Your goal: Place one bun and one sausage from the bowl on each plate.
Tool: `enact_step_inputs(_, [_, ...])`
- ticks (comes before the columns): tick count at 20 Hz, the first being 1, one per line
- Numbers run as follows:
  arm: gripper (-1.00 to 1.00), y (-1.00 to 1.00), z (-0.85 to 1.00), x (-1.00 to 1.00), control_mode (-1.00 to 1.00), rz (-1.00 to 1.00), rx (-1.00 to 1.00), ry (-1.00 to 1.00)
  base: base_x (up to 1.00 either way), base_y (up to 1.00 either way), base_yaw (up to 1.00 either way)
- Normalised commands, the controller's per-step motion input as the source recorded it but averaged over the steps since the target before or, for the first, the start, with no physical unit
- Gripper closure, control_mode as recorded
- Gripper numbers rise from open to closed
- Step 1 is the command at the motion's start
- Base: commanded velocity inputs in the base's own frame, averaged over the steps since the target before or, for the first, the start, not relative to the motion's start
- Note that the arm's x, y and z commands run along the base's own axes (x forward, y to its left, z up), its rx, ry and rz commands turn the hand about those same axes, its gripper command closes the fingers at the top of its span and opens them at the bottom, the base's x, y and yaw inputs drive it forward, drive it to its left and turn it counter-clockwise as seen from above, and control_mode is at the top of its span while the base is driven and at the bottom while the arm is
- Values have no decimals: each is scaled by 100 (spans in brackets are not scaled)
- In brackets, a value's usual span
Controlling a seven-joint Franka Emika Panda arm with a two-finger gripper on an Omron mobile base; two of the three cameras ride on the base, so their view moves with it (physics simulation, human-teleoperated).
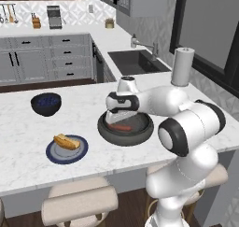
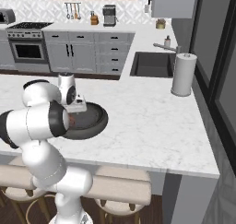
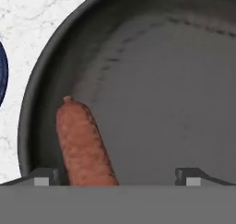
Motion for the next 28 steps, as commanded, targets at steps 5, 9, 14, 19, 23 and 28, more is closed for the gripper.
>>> enact_step_inputs(5, [-100,9,-27,21,-100,10,-10,17,0,0,0])
enact_step_inputs(9, [-100,0,-7,-25,-100,3,-2,-2,0,0,0])
enact_step_inputs(14, [-100,1,-1,-13,-100,1,-1,-2,0,0,0])
enact_step_inputs(19, [-100,0,-30,-12,-100,2,-2,7,0,0,0])
enact_step_inputs(23, [-100,-2,-28,0,-100,2,-3,1,0,0,0])
enact_step_inputs(28, [100,-7,-13,0,-100,0,-2,0,0,0,0])
